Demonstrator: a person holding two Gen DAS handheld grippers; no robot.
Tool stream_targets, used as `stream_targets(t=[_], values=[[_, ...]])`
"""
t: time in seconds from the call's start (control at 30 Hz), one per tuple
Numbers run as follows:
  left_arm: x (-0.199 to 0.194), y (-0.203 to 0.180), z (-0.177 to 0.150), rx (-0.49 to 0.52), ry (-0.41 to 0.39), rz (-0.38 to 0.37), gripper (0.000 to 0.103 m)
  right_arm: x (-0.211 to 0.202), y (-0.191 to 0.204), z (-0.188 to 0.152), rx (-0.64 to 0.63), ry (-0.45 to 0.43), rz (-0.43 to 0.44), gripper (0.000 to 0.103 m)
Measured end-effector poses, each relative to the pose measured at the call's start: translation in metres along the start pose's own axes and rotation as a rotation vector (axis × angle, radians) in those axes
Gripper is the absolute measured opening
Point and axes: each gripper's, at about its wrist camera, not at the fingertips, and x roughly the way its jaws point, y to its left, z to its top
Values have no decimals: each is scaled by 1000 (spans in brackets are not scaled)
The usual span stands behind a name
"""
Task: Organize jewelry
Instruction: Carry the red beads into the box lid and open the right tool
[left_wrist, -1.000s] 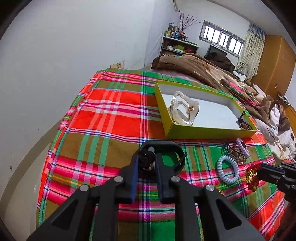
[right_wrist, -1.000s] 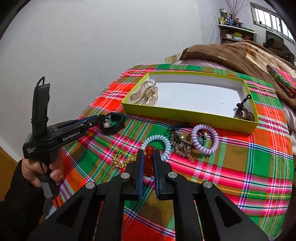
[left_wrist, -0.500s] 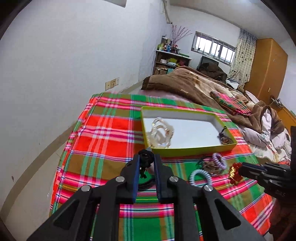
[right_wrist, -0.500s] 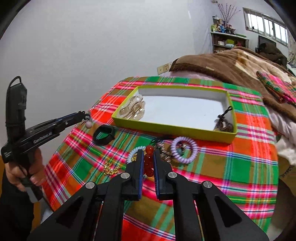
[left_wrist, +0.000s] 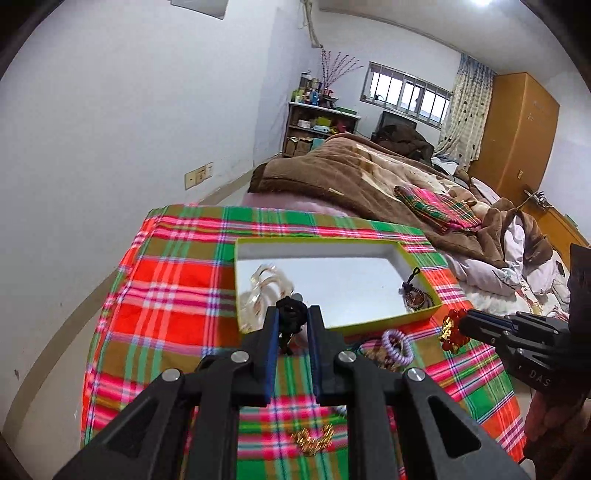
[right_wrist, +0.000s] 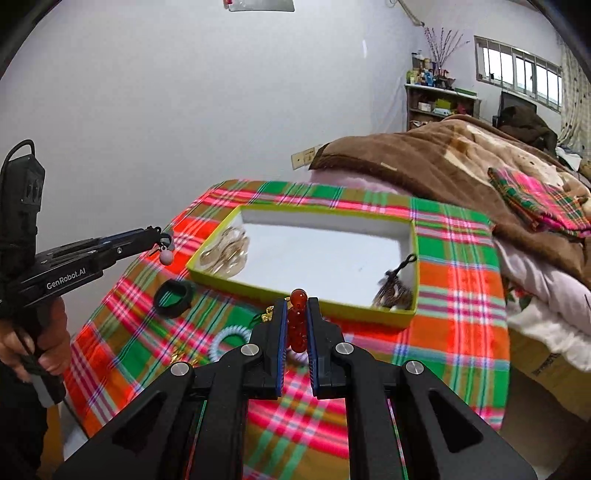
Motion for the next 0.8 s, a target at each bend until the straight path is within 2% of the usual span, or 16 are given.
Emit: stream_targets(t=[0.33,0.8], values=[[48,-7,35,10,27,-38,15,34,-35,33,10,-2,-45,10],[123,3,61,23,106,12,16,104,-79,64,27,41,-101,10]])
